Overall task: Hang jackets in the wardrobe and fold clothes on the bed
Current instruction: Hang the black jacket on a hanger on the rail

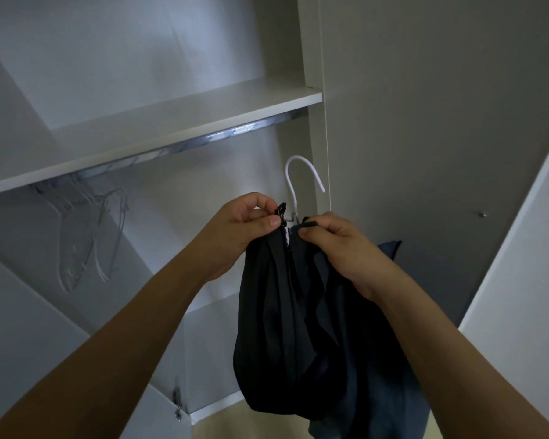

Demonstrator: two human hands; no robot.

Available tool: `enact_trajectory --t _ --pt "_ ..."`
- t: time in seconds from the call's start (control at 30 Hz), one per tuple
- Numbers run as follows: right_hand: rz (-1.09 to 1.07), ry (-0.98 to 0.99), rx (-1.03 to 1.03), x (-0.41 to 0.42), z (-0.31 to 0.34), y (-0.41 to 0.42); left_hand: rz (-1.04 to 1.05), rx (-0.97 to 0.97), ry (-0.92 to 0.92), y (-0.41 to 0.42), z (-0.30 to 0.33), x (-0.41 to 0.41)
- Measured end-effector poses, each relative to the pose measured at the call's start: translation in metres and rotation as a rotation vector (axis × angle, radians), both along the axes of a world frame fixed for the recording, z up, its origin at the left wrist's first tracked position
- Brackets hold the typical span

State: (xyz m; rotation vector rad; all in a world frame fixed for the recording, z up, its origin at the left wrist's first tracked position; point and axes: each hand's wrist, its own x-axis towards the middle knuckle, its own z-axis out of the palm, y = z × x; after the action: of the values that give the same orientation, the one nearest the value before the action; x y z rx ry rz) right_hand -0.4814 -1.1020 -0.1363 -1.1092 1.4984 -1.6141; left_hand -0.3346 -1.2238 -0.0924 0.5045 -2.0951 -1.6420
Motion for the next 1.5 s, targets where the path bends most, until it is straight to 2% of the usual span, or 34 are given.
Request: enact_trajectory --t 0.83,1.0,1.2,1.37,1.5 --pt "-0.005 0.114 0.011 0.001 -0.008 0.001 0.034 -0.1 -0.084 0.006 0.002 -0.002" --pt "-0.029 0.09 0.004 0.002 -0.01 0.002 -0.008 -0.206 -0.11 0.009 0.002 -0.002" --pt "-0.064 0.1 -0.023 0.003 -0.004 0.002 0.05 -0.174 -0.037 0.016 -0.005 -0.005" --pt "-0.077 -0.005 -0.035 0.006 -0.008 0.001 0.03 -0.248 -0.114 0.016 -0.002 -0.001" --pt "0.019 -0.142 -0.034 0.008 -0.008 0.003 0.021 -0.265 -0.197 0.011 0.001 0.002"
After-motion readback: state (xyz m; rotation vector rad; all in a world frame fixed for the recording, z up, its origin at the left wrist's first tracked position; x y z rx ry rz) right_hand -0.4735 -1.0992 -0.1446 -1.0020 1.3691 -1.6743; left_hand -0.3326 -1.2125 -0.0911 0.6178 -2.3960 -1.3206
